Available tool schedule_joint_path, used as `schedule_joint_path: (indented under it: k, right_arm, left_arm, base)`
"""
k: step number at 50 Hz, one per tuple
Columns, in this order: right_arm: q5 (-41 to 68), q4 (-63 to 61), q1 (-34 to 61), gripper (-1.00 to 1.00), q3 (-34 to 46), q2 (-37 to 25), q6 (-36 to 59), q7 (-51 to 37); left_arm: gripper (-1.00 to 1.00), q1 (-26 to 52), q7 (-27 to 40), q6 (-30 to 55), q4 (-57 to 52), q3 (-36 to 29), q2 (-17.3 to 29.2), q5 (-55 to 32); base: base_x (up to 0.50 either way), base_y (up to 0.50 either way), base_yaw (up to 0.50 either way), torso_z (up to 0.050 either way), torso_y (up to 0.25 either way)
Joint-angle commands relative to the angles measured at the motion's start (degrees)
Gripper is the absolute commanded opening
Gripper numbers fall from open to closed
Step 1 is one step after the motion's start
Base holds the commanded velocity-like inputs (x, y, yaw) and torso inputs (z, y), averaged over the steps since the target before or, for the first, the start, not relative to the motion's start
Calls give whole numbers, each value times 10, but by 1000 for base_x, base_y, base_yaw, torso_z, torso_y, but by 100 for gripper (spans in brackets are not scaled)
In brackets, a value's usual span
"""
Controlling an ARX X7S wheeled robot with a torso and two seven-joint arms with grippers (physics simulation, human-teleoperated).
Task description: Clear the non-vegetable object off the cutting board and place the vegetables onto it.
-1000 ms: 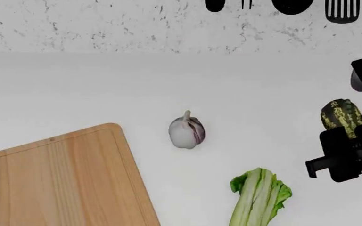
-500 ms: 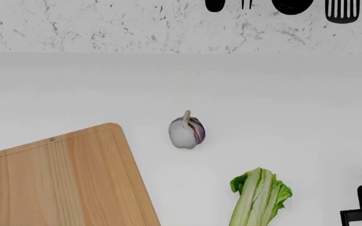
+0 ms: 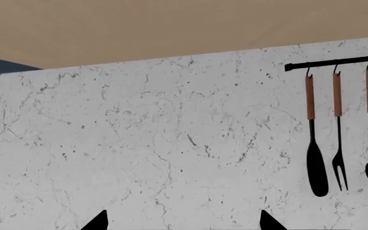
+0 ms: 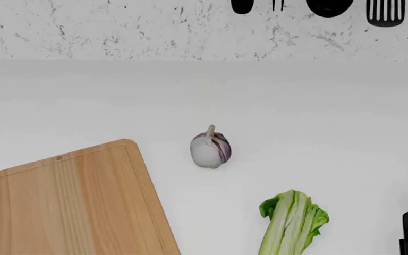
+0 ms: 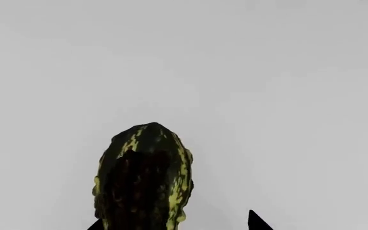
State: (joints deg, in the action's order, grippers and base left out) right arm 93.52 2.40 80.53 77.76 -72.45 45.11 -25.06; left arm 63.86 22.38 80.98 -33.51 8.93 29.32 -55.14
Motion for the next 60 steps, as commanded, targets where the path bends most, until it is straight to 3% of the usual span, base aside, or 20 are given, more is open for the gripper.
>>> schedule_joint_path:
  k: [1, 10, 26, 48, 60]
  right_arm:
    - [-13, -17, 3, 100, 5, -12, 37, -20]
    - [6, -65, 84, 100, -36, -6, 94, -15]
    - [84, -115, 136, 100, -72, 20, 121, -65]
    - [296, -237, 122, 100, -79, 60, 47, -234]
    - [310, -255, 75, 100, -67, 75, -11, -252]
  left_arm:
    - [100, -6, 5, -6, 0, 0, 1, -5]
    - [100, -2, 13, -1, -3, 8, 3, -18]
    - [100, 5, 8, -19, 13, -6, 11, -14]
    - [100, -7, 3, -43, 19, -16, 16, -12]
    - [100, -27, -14, -78, 32, -25, 26, 8]
  base:
    - [0, 0, 0, 0, 0]
    - [0, 0, 0, 0, 0]
    - [0, 0, 0, 0, 0]
    - [0, 0, 0, 0, 0]
    - [0, 0, 0, 0, 0]
